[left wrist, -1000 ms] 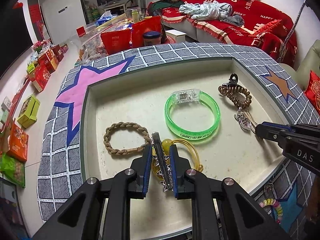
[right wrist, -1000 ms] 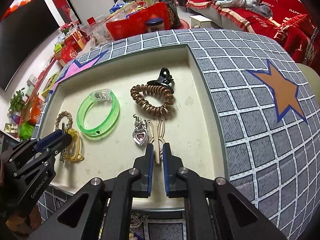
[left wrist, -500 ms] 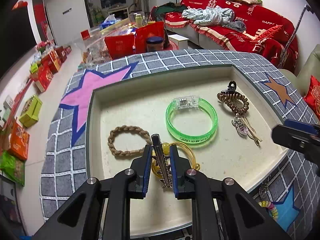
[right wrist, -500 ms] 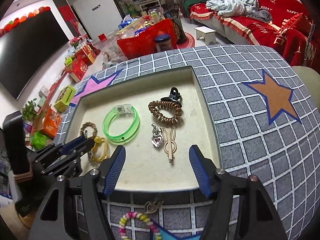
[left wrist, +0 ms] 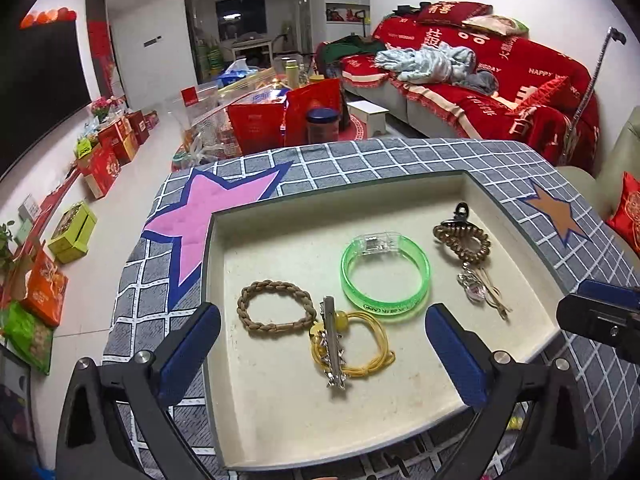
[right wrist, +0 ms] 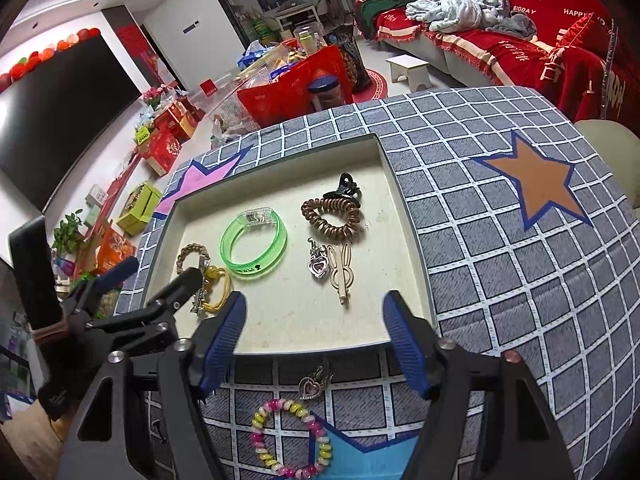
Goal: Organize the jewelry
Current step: 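Open the left tool to drop the alligator clip onto the yellow tie, then move the left tool to the pink-yellow beaded bracelet while the right tool reaches the small silver heart charm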
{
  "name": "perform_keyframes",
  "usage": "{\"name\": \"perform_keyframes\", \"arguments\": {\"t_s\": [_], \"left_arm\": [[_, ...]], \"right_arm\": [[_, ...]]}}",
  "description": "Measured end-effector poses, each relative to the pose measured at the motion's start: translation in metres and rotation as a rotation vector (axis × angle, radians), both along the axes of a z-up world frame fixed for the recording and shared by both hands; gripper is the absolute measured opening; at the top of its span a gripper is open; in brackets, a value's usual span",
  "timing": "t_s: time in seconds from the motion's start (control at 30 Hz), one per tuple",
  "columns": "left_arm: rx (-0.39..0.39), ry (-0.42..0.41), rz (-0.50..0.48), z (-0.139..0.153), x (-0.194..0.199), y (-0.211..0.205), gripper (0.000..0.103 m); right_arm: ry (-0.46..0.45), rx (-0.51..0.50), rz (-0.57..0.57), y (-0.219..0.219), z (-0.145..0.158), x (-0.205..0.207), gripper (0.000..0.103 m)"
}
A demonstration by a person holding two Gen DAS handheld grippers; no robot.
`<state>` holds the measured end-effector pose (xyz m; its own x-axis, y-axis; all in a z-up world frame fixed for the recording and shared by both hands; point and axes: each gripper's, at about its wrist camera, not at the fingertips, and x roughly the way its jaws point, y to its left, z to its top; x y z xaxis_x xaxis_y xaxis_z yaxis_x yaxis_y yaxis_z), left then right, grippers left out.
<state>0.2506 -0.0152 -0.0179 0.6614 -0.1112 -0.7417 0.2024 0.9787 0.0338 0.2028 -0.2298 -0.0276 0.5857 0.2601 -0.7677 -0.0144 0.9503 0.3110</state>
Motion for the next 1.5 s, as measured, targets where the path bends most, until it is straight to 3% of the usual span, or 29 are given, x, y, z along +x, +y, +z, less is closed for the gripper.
{"name": "perform_keyframes", "arguments": {"t_s": [0.27,0.53,0.77,0.93,1.1,1.2,1.3,1.5], "left_arm": [[-0.005,0.012,0.014,0.014,-0.026,0.007,0.103],[-0.027,0.012,0.004,0.022,-0.065,0.011,0.103],[-0.045,0.069,0.032,0.003,-0.101,0.015,0.103],[-0.071,0.155,0.042,-0.020,-0.112,0.011,0.103],[-0.090,0.180,0.033,-0.030,-0.116,-0.005,0.103],[-0.091,0.185,0.031,-0.034,-0.115,-0.014,0.103],[-0.093,0.199,0.049,-0.040,-0.113,-0.019,0.103],[-0.084,0.212,0.070,-0.048,-0.109,-0.030,0.103]], "right_arm": [[-0.024,0.018,-0.016,-0.006,0.007,-0.019,0.084],[0.046,0.033,-0.006,-0.009,-0.008,-0.036,0.084],[0.115,0.008,0.017,0.000,-0.033,-0.034,0.084],[0.144,-0.032,0.040,0.013,-0.046,-0.025,0.083],[0.166,-0.055,0.035,0.017,-0.053,-0.016,0.069],[0.182,-0.073,0.045,0.019,-0.058,-0.011,0.053],[0.179,-0.095,0.054,0.021,-0.058,-0.008,0.051],[0.179,-0.171,0.083,0.029,-0.058,-0.007,0.035]]}}
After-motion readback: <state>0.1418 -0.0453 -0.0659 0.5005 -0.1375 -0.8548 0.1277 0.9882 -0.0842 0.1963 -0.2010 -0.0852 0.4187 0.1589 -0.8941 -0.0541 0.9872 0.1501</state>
